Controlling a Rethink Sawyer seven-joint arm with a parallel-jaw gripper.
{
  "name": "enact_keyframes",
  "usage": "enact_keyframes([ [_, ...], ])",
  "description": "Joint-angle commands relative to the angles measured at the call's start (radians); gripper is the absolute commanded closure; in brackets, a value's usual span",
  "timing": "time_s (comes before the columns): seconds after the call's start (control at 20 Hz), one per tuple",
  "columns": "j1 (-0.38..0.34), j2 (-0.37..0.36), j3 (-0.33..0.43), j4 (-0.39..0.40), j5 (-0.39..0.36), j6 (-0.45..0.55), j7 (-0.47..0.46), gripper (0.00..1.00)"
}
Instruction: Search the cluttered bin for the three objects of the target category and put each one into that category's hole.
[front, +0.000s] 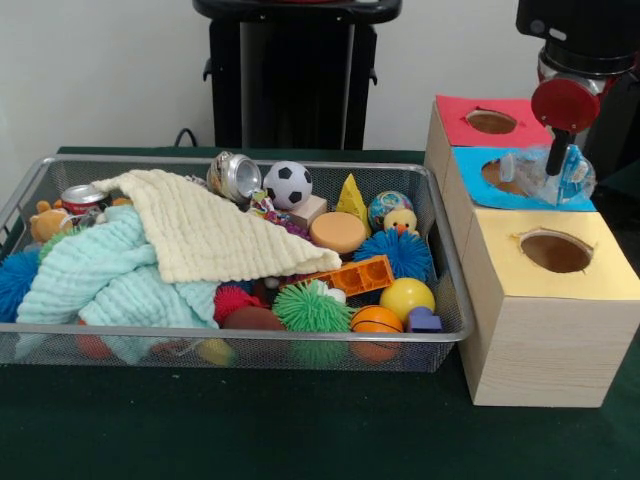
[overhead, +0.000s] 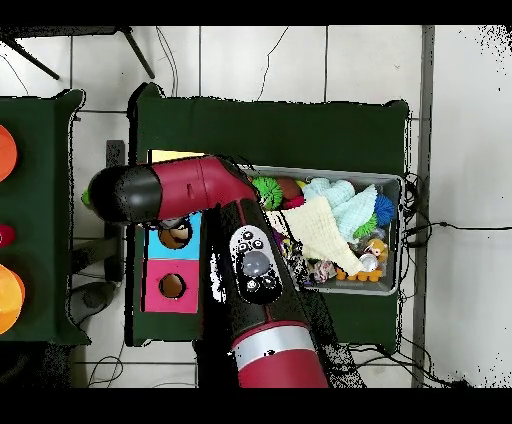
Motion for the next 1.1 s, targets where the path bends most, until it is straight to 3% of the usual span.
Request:
enact_keyframes([
  [0.05, 0.026, 0.082, -0.070, -0.009, 0.056, 0.118, 0.343, 1.00],
  [0.75, 0.056, 0.070, -0.138, -0.030, 0.059, 0.198, 0.303, 1.00],
  [1.1, 0.054, 0.076, -0.138, 0.000, 0.087, 0.169, 0.297, 1.00],
])
